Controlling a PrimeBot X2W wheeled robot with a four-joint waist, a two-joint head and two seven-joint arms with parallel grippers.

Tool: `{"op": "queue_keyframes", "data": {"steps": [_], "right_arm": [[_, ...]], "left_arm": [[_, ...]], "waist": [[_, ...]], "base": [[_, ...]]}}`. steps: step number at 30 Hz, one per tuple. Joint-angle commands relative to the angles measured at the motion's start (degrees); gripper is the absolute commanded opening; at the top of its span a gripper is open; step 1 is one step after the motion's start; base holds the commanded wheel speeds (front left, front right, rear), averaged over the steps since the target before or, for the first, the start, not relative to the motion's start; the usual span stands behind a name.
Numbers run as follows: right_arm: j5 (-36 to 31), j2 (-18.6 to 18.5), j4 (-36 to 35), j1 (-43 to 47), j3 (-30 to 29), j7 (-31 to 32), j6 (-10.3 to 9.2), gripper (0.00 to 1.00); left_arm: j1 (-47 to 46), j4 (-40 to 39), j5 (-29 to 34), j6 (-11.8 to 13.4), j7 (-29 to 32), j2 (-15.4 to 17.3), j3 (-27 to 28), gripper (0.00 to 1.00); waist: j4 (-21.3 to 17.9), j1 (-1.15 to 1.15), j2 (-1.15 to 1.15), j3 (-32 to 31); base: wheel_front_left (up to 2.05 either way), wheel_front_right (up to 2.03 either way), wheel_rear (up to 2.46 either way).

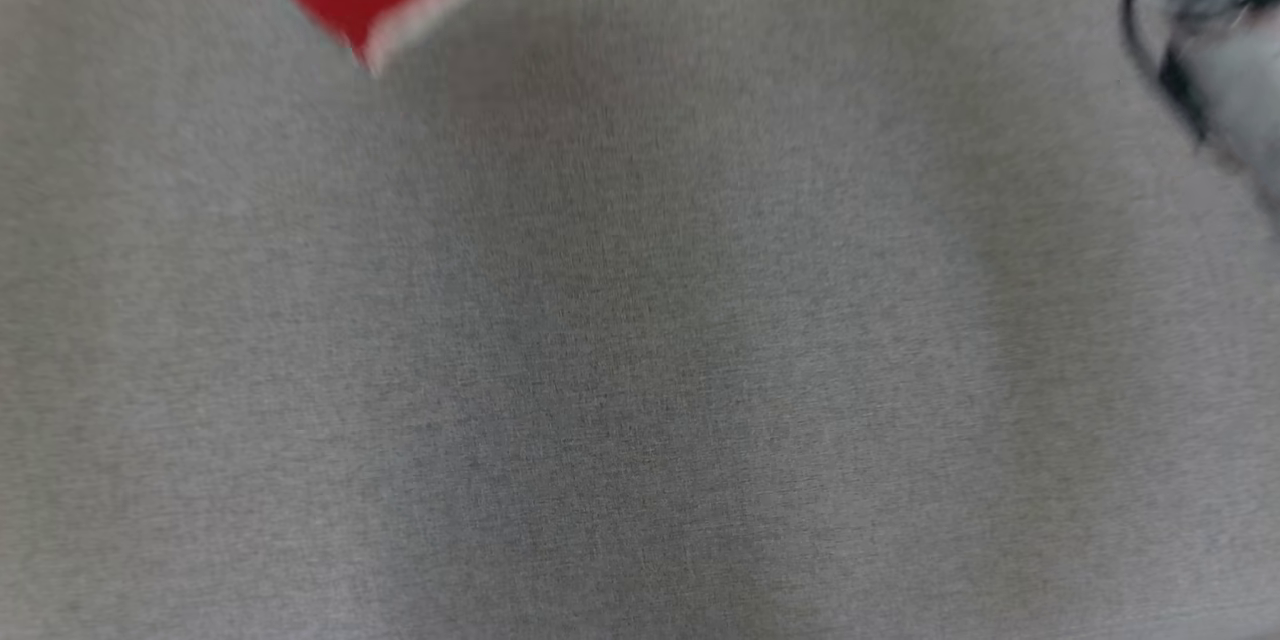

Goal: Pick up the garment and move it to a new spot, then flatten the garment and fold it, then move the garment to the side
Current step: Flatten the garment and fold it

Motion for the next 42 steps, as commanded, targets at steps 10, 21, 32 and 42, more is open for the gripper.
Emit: {"op": "queue_keyframes", "data": {"steps": [10, 21, 32, 42], "right_arm": [[-4.6, 1.4, 8.3, -17.6, 4.4, -1.1, -0.13, 0.00], [-2.6, 0.4, 10.0, -15.8, 11.3, -3.7, -0.13, 0.00], [5.8, -9.4, -0.4, 4.8, 18.8, -10.5, -0.13, 0.00], [13.2, -16.7, -11.1, 28.8, 25.2, -17.1, -0.13, 0.00]], "left_arm": [[-17.6, 6.8, -0.9, 0.2, -1.6, -1.6, -6.7, 0.00], [-14.1, 8.3, -4.0, 0.2, -6.0, -2.7, -10.1, 0.00], [18.7, -13.2, -4.7, 6.3, -6.3, -2.5, 5.2, 0.00], [63.6, -30.1, -1.7, 10.8, -6.3, -11.2, 23.3, 0.00]], "waist": [[3.1, -0.02, -0.01, 7.4], [4.2, -0.02, -0.01, 7.0], [3.7, -0.02, -0.01, 0.7], [4.0, -0.02, -0.01, -6.6]], "base": [[0.00, 0.00, 0.00], [0.00, 0.00, 0.00], [0.00, 0.00, 0.00], [0.00, 0.00, 0.00]]}}
